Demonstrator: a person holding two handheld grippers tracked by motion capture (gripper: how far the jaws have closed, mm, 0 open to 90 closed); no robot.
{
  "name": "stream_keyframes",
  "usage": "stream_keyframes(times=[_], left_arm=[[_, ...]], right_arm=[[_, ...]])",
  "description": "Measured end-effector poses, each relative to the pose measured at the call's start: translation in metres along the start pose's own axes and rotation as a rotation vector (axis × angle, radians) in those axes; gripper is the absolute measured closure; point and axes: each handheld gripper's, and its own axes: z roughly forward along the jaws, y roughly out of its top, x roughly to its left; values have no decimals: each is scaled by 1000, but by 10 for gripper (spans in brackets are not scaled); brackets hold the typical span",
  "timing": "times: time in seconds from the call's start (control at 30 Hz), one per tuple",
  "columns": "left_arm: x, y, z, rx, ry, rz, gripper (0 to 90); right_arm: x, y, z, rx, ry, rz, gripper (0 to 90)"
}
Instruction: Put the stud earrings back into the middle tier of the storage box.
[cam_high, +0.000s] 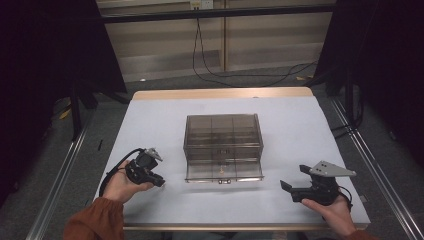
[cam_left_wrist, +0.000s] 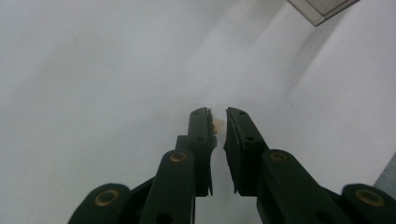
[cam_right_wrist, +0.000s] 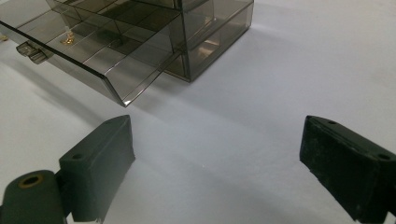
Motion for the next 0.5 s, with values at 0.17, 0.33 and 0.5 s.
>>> stream_keyframes(times=[0.17,0.33,0.5], left_arm=[[-1,1,6,21,-10,8,799],[-4,4,9,39,-15,20,785],[-2,6,15,59,-12,21,808]], right_arm=[[0,0,0,1,1,1,95],[0,0,0,1,2,2,94],[0,0,0,1,3,1,94]])
